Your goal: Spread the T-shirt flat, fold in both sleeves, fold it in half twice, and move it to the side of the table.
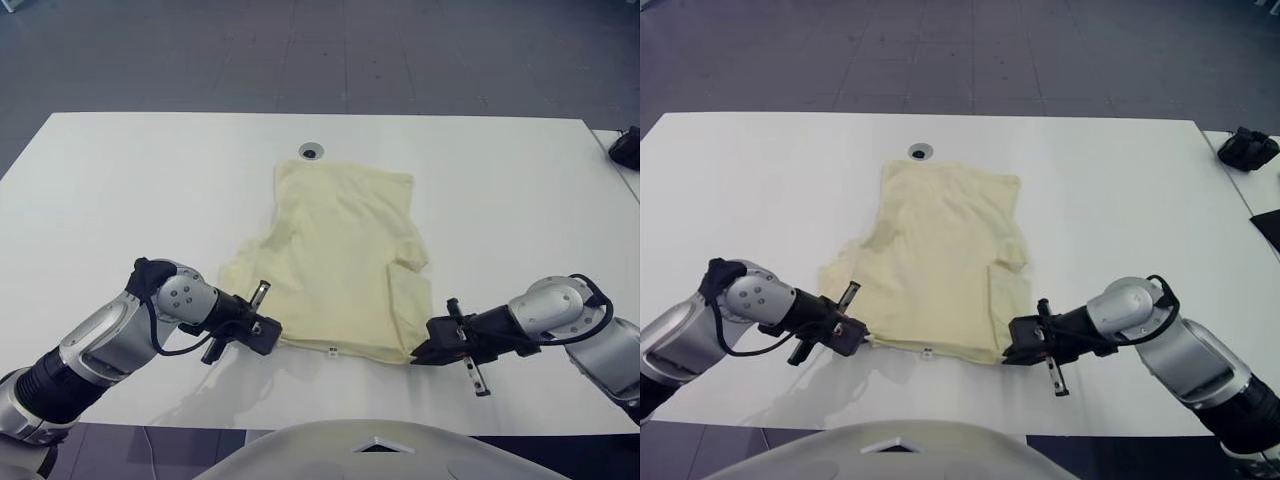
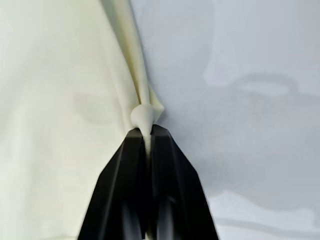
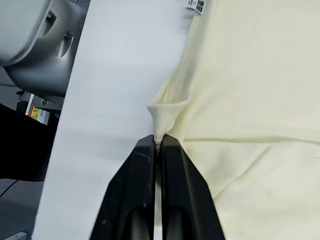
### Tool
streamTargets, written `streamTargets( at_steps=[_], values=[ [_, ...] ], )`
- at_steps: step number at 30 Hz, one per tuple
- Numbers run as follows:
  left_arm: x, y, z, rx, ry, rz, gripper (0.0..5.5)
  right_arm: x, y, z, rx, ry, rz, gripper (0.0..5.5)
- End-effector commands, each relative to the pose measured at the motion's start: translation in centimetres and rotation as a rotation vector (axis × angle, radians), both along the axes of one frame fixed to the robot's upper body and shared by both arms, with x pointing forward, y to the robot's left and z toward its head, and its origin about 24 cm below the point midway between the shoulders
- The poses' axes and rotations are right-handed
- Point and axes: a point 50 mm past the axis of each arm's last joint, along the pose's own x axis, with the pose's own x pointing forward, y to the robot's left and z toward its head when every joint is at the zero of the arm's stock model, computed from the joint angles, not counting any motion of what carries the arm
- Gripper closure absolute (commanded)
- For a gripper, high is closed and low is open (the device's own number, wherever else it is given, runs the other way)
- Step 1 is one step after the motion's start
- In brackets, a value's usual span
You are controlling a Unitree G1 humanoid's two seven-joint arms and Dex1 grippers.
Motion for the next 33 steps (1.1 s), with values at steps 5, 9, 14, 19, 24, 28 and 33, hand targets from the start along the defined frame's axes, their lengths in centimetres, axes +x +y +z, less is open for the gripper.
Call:
streamTargets(
  at_steps=[5, 9, 14, 19, 24, 28, 33],
  values=[
    [-1.0, -0.1, 1.3, -0.101, 0.097, 0.1, 4.56, 0.7, -0.9, 3.2, 0.077, -0.029, -0.118, 4.32],
    [-0.7, -0.1, 3.6, -0.255, 0.181, 0.264, 3.92, 3.0, -3.3, 4.6, 0.117, -0.131, -0.425, 3.71],
    [0.2, 0.3, 6.1, -0.435, 0.21, 0.448, 3.07, 2.4, -4.5, 2.3, 0.128, -0.032, -0.712, 2.89],
    [1.8, 0.3, 6.3, -0.505, 0.174, 0.613, 2.22, 3.0, -4.2, 0.1, 0.145, 0.029, -0.823, 2.08],
    [2.7, 0.8, 5.6, -0.47, 0.15, 0.678, 1.4, 3.9, -3.9, -1.7, 0.149, 0.068, -0.87, 1.77],
    [2.8, 0.6, 5.6, -0.468, 0.155, 0.665, 0.74, 3.2, -3.5, -2.9, 0.14, 0.124, -0.83, 2.4],
    [2.9, 0.4, 5.5, -0.462, 0.155, 0.654, 0.1, 2.8, -3.8, -3.2, 0.122, 0.137, -0.809, 3.23]
  ],
)
